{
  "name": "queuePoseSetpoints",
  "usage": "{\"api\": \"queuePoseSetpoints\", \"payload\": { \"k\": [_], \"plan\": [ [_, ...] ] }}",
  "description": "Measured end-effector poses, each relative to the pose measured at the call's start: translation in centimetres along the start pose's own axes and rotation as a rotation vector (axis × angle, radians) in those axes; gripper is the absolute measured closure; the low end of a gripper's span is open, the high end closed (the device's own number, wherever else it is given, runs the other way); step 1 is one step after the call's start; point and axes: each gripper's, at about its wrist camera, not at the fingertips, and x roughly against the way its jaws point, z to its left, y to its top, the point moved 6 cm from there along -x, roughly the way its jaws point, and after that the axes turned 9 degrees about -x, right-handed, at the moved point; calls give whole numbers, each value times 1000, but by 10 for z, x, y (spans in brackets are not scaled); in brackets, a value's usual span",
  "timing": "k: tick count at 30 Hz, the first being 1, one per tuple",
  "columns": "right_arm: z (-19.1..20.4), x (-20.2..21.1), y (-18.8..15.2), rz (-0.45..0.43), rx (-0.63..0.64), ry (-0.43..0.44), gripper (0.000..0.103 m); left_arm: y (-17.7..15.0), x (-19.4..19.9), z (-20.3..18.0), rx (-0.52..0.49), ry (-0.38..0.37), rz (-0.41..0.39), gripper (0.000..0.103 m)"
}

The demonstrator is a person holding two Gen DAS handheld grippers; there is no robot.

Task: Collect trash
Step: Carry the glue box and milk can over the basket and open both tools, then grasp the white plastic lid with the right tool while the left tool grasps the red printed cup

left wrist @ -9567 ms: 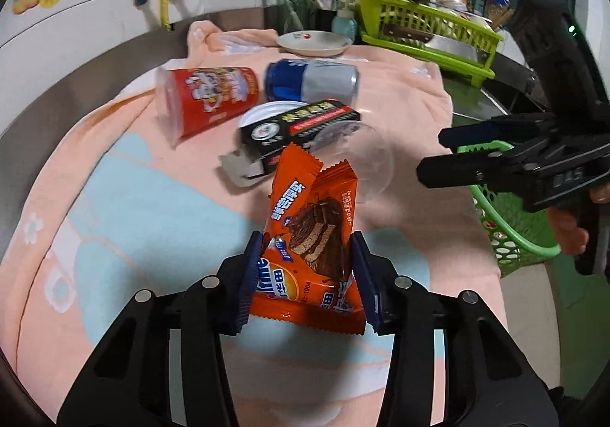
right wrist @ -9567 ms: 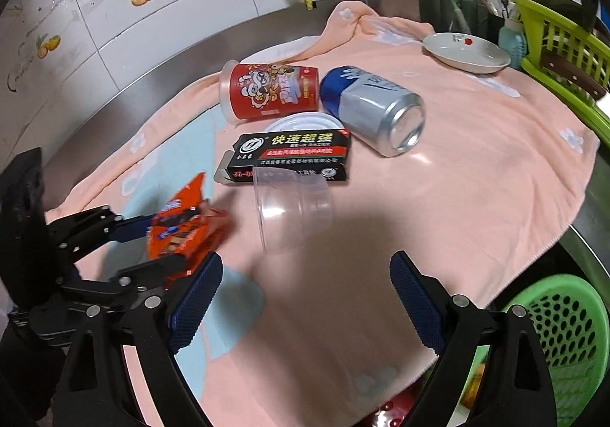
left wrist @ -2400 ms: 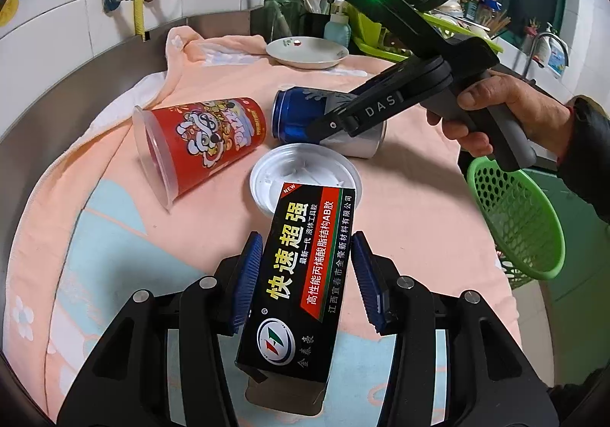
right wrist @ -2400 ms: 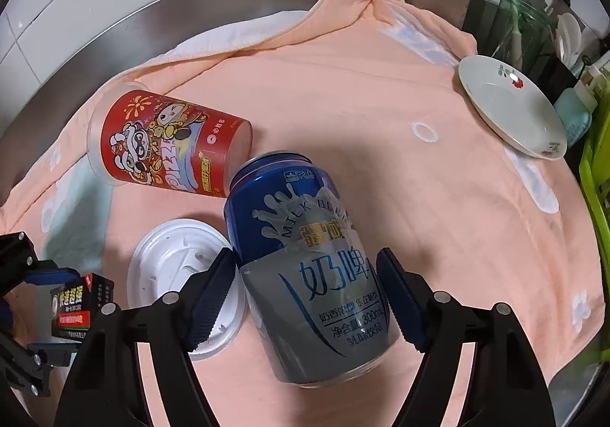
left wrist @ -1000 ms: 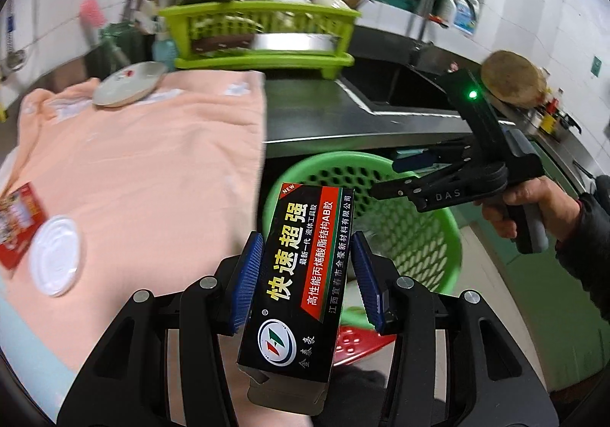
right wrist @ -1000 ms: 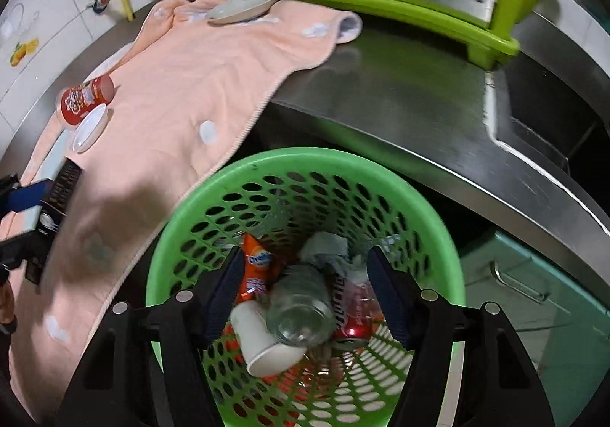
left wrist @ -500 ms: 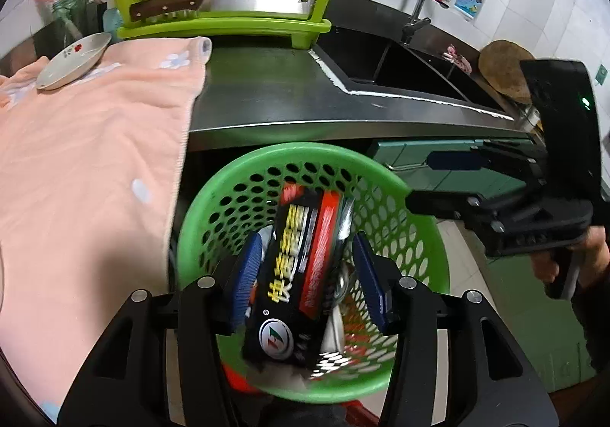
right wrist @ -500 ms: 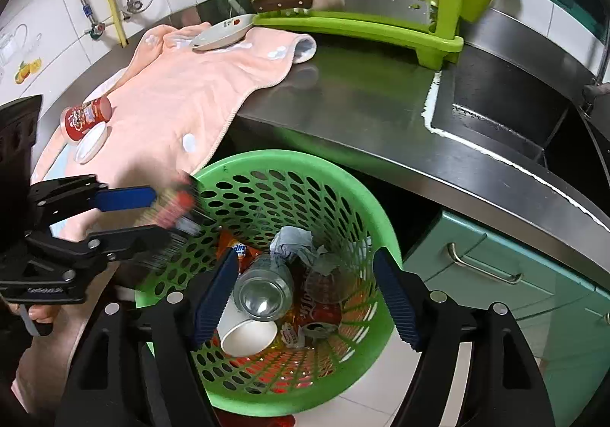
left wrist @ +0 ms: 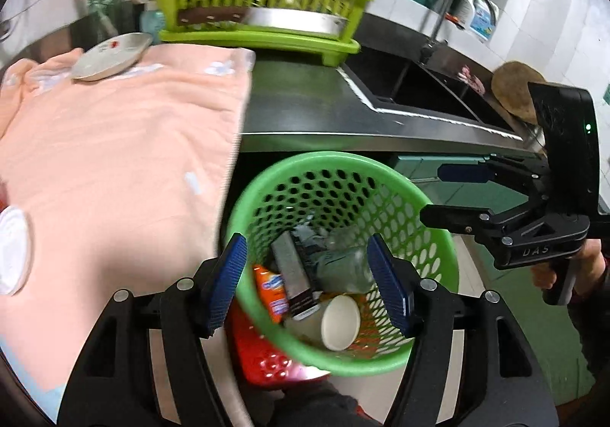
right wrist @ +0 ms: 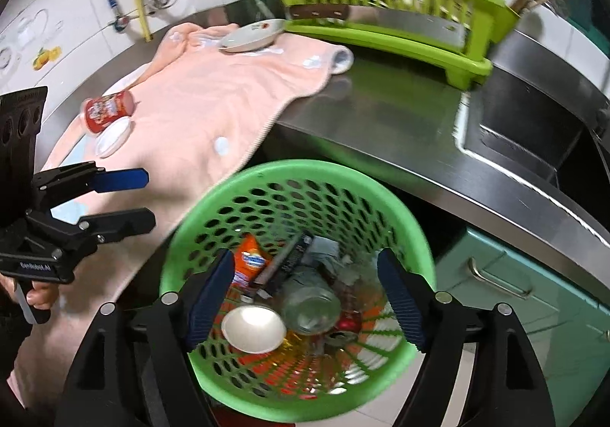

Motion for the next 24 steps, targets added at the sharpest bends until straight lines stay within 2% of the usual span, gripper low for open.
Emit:
{"api": "queuePoseSetpoints", "payload": {
  "k": [4, 8, 16, 24],
  "plan": [
    [32, -8, 6, 2, 43, 35, 28, -12, 29, 23, 25, 45, -25, 38],
    [65, -19, 13, 5, 85, 74, 22, -27, 57, 52, 54, 101, -40, 38],
    [150, -42, 29, 16, 187, 165, 17, -65, 116, 127, 168, 228, -71, 38],
    [237, -71, 38, 40, 278, 235, 12, -106, 156, 188, 283, 325, -90, 38]
  ]
}}
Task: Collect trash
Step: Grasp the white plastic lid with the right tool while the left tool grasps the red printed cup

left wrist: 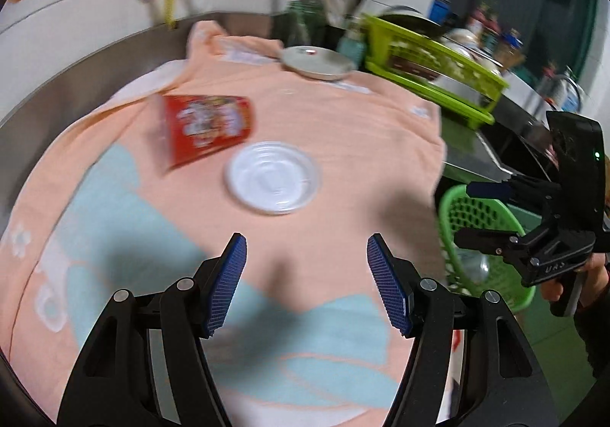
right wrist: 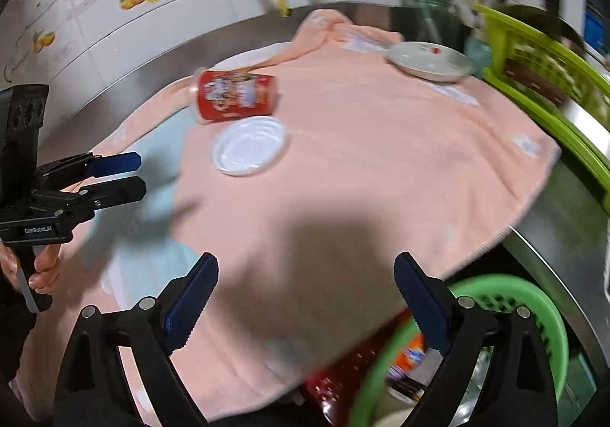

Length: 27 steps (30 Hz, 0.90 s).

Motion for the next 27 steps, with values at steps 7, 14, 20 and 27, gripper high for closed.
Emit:
{"api": "queuePoseSetpoints", "payload": {
  "k": [7, 14, 20, 27],
  "plan": [
    [46, -44, 22, 29, 85, 16, 10, -12, 7, 42, 83, 32, -14, 38],
    [61, -82, 38, 54, 101, 16, 9, -19, 1, 68, 125, 42, -15, 38],
    [65, -112, 51, 79, 96, 7, 9, -17, -9, 83, 140, 50, -7, 38],
    [65, -131, 59, 97, 100, -3, 8, -5, -19, 95, 139, 57, -10, 38]
  ]
}}
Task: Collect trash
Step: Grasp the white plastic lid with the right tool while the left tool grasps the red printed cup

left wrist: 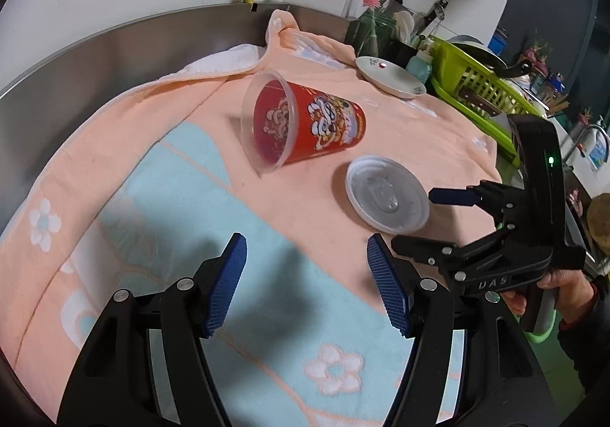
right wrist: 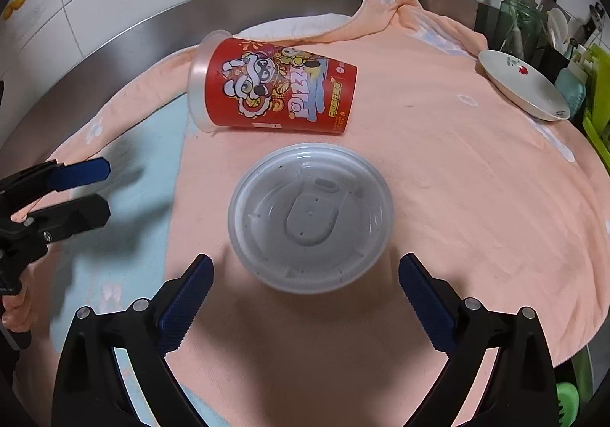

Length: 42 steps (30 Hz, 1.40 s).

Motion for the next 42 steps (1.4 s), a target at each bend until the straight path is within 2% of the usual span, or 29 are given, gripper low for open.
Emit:
{"api": "queuePoseSetpoints", "payload": {
  "k": [13, 16, 26, 34, 37, 42],
  "plan": [
    [3, -21, 14, 0, -4, -7, 8, 48, -23, 0, -53, 8, -32, 38],
    [3, -18, 15, -14, -8, -4, 14, 56, -30, -3, -70, 14, -32, 38],
    [-2, -4, 13, -36, -6, 1, 14, 75, -55, -2, -73, 11, -17, 40],
    [-14, 22, 4, -63, -20, 4, 14, 76, -77, -8, -47, -37, 2, 53],
    [-21, 32, -2, -74, -33, 3, 14, 73, -85, -11, -37, -44, 25, 73],
    [-29, 48, -16, -87, -58, 7, 14, 67, -85, -19, -4, -59, 18, 91]
  ]
}}
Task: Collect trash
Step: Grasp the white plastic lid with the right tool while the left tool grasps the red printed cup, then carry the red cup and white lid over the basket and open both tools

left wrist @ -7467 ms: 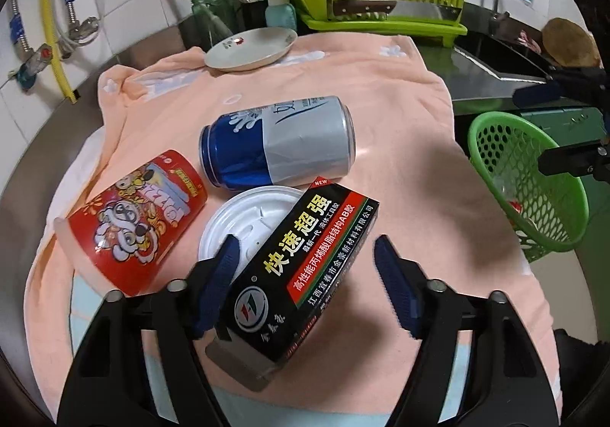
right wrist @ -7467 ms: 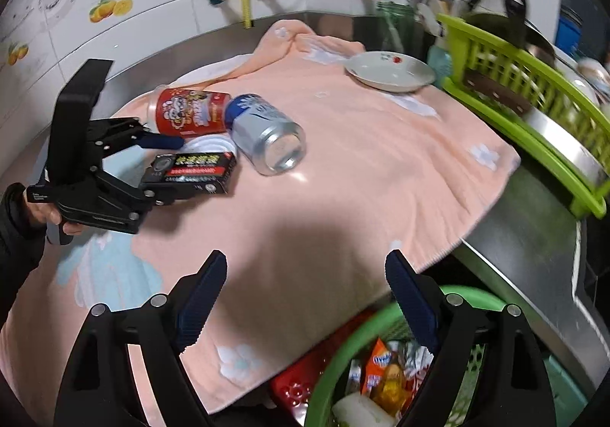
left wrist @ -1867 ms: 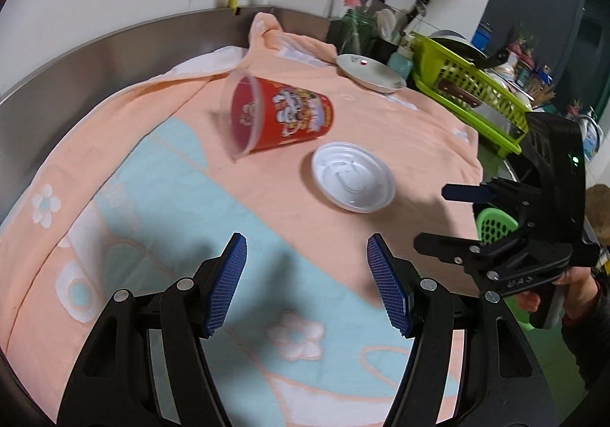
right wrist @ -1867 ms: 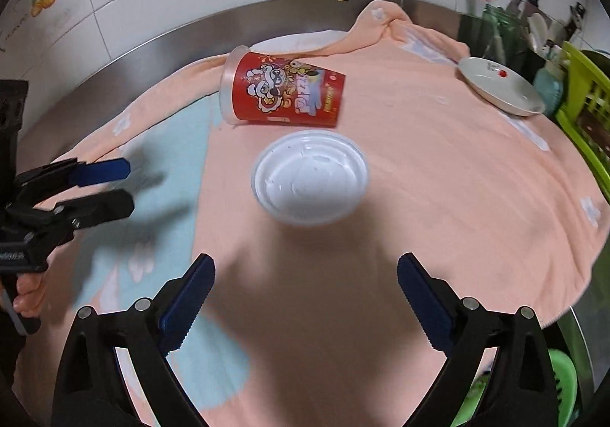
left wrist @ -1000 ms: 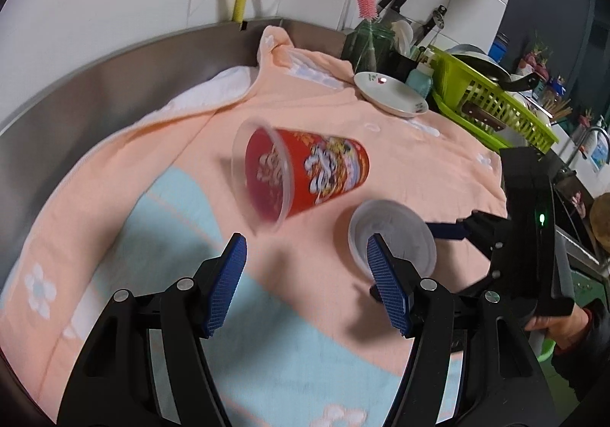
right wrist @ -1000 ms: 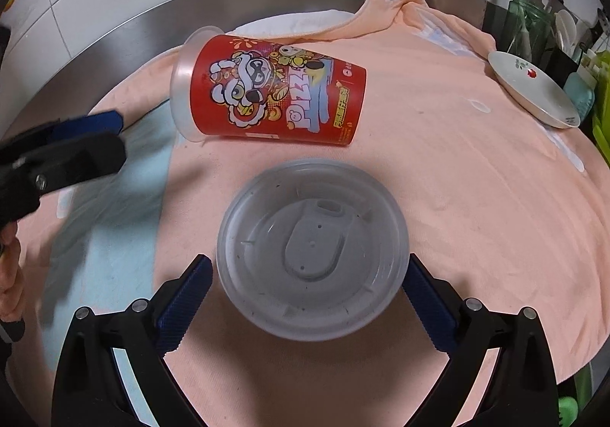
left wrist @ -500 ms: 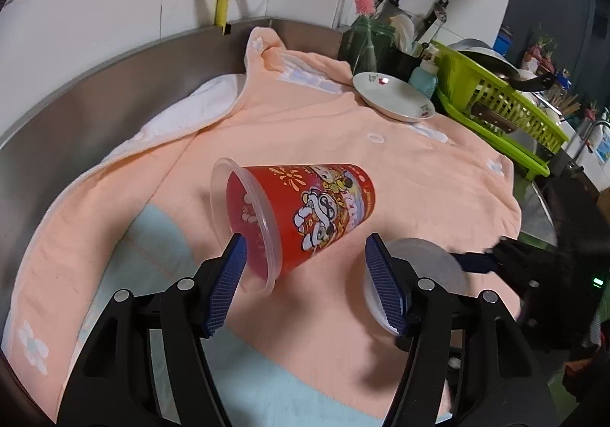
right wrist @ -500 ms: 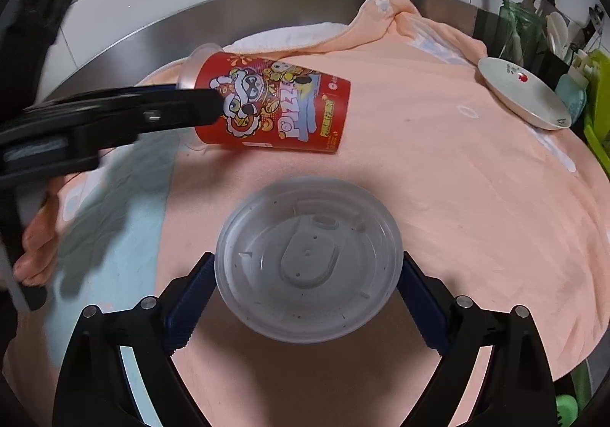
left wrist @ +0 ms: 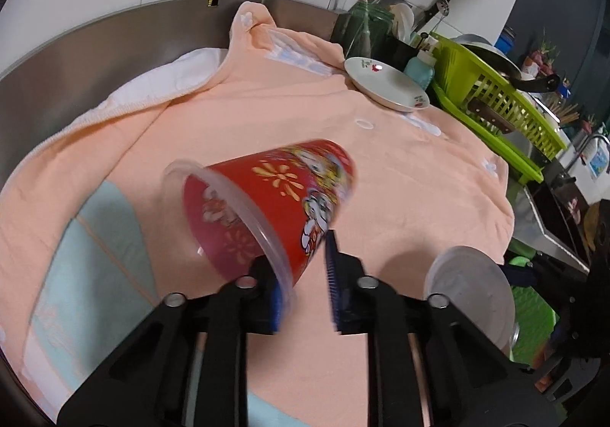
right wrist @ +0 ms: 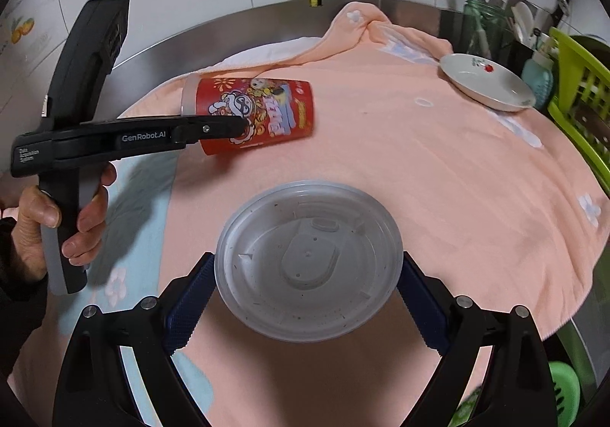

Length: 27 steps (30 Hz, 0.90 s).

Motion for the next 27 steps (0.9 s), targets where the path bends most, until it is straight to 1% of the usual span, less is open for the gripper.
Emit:
{"api": "queuePoseSetpoints", "payload": {
  "k": [2, 7, 11, 14, 19, 23, 26, 27],
  "plan": [
    [-3, 7, -5, -7, -7, 1, 14, -2, 3, -7, 5, -10, -7, 99],
    [-19, 34, -20, -30, -34, 3, 14, -10, 22, -26, -7, -37, -34, 99],
    [-36, 58, -36, -44, -53, -17, 14, -18, 39, -45, -26, -65, -43, 99],
    [-54, 78, -52, -51, -75, -57, 14, -21, 55, -67, -46, -98, -66, 99],
    [-99, 113, -87, -45, -151, -153, 14, -25, 76, -112, -85, -177, -93, 99],
    [-137, 140, -121, -39, -222, -228, 14, -28, 83, -158, -134, -245, -105, 99],
    [-162, 157, -143, -37, -265, -270, 14, -31, 84, -187, -161, -284, -103, 99],
    [-168, 162, -150, -38, -276, -281, 14, -33, 82, -202, -175, -303, -98, 99]
  ]
}}
